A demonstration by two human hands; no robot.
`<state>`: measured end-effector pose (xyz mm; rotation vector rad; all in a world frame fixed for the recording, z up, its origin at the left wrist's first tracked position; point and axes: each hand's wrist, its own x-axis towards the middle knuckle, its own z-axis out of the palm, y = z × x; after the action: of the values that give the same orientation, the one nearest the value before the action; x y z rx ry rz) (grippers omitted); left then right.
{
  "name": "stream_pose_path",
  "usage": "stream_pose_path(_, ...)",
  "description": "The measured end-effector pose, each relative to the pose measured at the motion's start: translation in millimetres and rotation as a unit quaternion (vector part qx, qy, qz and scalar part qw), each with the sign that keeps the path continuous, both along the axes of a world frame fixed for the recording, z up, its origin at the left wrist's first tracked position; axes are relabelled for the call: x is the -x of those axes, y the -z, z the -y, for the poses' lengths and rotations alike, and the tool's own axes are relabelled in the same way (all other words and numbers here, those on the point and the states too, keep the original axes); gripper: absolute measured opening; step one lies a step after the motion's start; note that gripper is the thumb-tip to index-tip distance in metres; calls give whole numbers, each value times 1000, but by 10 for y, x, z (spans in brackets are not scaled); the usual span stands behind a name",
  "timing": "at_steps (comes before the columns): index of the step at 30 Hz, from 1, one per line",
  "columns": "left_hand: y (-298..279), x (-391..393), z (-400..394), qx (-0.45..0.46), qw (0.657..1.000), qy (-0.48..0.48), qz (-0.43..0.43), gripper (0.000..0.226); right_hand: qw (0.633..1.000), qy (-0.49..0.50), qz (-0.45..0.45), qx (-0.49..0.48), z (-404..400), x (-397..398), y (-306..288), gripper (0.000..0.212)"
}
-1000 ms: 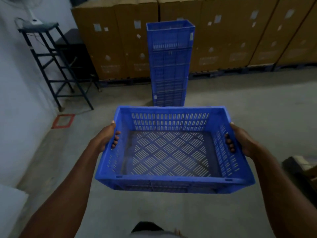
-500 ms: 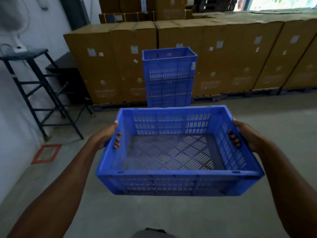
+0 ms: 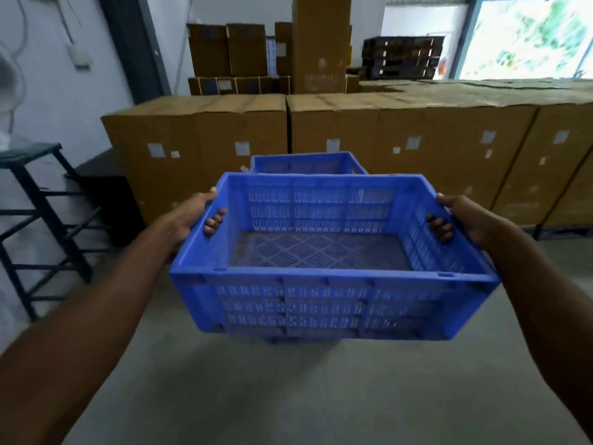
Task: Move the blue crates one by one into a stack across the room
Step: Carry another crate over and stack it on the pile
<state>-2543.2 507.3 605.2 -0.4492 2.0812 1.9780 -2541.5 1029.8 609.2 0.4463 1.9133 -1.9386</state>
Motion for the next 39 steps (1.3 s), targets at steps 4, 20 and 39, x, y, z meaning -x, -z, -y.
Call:
stream_pose_path(4, -400, 789, -134, -7, 1000, -9, -18, 48, 999, -25, -24, 9, -121, 1029, -381, 51)
stream_pose_path(20, -912, 3704, 116, -40, 998, -36, -17, 47, 999, -35, -34, 23, 219, 4097, -1020, 48)
stream_pose_path(39, -756, 5738, 76, 52, 998, -35, 19, 42, 1000, -21, 3, 1, 224, 6153, -743, 46)
